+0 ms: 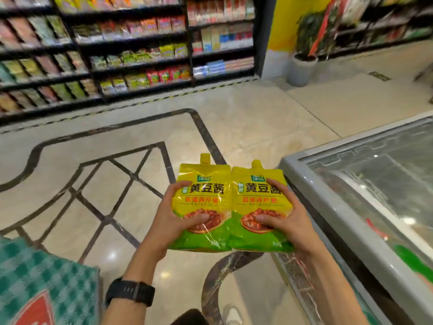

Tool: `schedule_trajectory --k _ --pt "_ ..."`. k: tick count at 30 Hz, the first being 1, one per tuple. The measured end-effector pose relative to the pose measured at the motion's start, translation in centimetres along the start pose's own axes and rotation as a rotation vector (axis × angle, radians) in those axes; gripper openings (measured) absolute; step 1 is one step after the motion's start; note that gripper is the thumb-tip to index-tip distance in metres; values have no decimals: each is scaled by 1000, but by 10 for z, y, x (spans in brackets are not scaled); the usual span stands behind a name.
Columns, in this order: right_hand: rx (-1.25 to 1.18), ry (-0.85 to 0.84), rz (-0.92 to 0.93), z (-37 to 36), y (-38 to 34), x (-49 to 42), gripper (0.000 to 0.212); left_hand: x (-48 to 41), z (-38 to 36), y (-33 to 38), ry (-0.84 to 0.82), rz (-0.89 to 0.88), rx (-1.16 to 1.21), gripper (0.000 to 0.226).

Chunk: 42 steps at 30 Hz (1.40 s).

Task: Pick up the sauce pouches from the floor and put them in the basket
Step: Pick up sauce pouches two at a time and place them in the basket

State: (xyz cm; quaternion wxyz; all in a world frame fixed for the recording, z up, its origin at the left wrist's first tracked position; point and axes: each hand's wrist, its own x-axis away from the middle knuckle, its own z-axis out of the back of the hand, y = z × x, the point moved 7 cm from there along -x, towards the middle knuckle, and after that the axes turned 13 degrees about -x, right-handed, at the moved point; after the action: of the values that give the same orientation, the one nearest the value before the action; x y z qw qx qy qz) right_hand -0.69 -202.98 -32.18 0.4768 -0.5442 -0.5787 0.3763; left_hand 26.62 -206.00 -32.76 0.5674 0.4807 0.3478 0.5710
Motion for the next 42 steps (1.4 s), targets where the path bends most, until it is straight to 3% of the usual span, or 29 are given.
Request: schedule_trajectory --k 5,15,19,22,30,42 --pt "20 209 93 38 -23 48 89 -20 -46 28 -204 -110 -15 83" --pt "-33 916 335 94 -37 283 87 47 -219 97 -856 -418 -67 86" --pt "-76 1195 466 89 -25 417 87 149 -295 117 -1126 -558 -82 79" --pt "-109 1378 545 82 -4 512 85 234 -341 126 -1322 -627 -101 86" --pt "-186 1775 637 59 66 743 85 482 -436 104 -1656 -782 -177 90" --pt "-318 2247 705 35 133 956 83 759 -538 45 -2117 -825 -224 87"
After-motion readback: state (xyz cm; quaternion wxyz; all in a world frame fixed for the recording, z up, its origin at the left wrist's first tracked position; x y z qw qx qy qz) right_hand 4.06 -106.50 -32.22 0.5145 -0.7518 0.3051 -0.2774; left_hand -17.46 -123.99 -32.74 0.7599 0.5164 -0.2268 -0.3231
